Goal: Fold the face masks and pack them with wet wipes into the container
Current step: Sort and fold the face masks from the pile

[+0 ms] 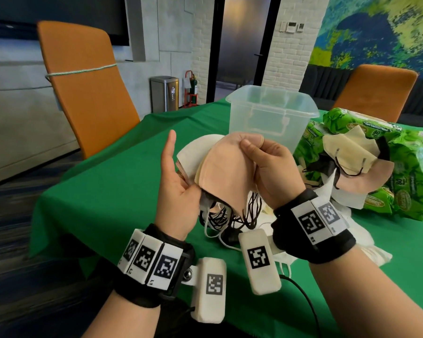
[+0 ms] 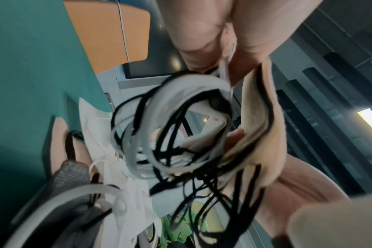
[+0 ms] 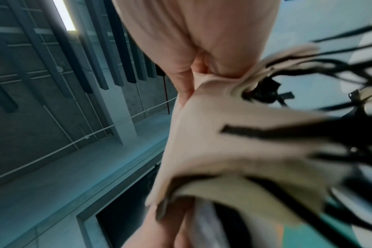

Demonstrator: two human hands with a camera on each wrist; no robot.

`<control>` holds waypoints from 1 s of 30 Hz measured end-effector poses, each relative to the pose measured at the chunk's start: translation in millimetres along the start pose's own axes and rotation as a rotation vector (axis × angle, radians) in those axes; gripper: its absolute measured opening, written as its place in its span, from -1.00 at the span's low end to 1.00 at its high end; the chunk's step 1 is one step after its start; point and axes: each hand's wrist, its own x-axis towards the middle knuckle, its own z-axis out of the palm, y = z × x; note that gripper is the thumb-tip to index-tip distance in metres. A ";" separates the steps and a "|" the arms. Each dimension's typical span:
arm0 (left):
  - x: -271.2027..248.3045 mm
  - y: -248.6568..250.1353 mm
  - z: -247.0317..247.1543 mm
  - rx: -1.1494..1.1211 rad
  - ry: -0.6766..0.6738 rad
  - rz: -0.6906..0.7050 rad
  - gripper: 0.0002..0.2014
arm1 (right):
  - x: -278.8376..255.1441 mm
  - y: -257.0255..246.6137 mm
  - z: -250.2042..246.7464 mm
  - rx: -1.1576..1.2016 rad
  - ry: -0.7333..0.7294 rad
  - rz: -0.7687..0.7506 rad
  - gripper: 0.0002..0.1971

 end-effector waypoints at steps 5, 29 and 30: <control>-2.8 1.7 0.1 0.032 -0.044 0.017 -0.21 | 1.9 -1.0 10.7 0.036 0.062 -0.004 -0.81; 4.1 7.6 -3.4 0.124 -0.106 -0.088 -0.56 | 7.5 3.0 19.3 -0.283 0.276 -0.006 -0.88; 5.1 5.5 -6.0 0.161 -0.087 -0.071 -0.54 | 5.7 2.1 17.8 -0.306 0.255 -0.024 -0.87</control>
